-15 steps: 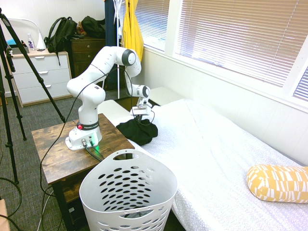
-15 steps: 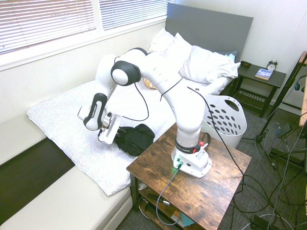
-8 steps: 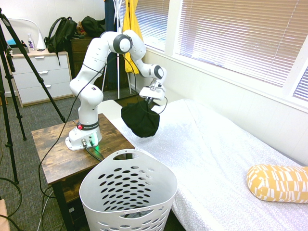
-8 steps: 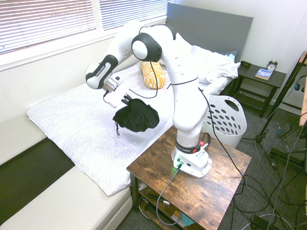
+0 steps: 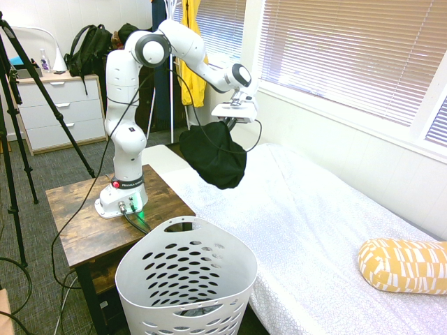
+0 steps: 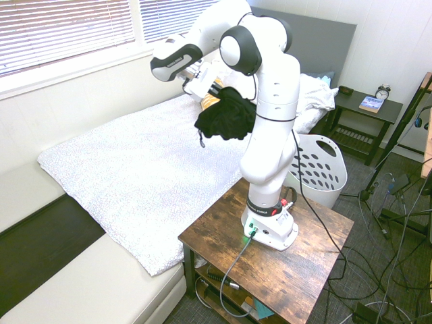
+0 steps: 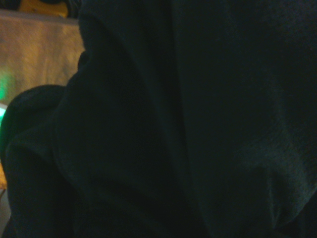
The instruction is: Put my clothes in the laundry bag
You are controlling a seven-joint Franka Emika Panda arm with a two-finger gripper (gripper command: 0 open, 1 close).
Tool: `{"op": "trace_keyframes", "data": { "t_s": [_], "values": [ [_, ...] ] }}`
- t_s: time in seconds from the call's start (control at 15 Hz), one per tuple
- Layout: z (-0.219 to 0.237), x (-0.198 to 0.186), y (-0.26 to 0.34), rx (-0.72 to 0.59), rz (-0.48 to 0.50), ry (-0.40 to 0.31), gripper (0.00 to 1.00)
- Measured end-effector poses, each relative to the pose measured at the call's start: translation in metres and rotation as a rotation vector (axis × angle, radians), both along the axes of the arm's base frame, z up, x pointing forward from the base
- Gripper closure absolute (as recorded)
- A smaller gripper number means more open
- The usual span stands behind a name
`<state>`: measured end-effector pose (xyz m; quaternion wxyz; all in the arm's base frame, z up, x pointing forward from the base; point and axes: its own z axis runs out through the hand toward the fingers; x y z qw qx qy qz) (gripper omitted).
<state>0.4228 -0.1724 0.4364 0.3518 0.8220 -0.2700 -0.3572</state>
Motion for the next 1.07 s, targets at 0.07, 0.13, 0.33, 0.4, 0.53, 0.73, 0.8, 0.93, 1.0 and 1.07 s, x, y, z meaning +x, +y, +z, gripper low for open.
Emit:
{"op": "trace_keyframes", "data": {
  "t_s": [0.07,0.13,0.33,0.4,0.53,0.73,0.8,0.93,1.0,1.07],
  "values": [
    [-0.001,-0.021,-0.021,-0.008,-0.035,0.014,1.00],
    [-0.006,-0.043,-0.043,-0.016,-0.069,0.036,1.00],
    [-0.022,-0.120,-0.114,-0.053,-0.180,0.094,1.00],
    [-0.025,-0.144,-0.139,-0.072,-0.215,0.101,1.00],
    [-0.032,-0.189,-0.184,-0.115,-0.273,0.104,1.00],
    [-0.057,-0.234,-0.222,-0.117,-0.343,-0.028,1.00],
    [-0.072,-0.244,-0.227,-0.111,-0.371,-0.092,1.00],
    [-0.104,-0.263,-0.239,-0.152,-0.409,-0.215,1.00],
    [-0.121,-0.272,-0.245,-0.166,-0.428,-0.284,1.00],
    [-0.136,-0.278,-0.248,-0.173,-0.440,-0.353,1.00]
  ]
}}
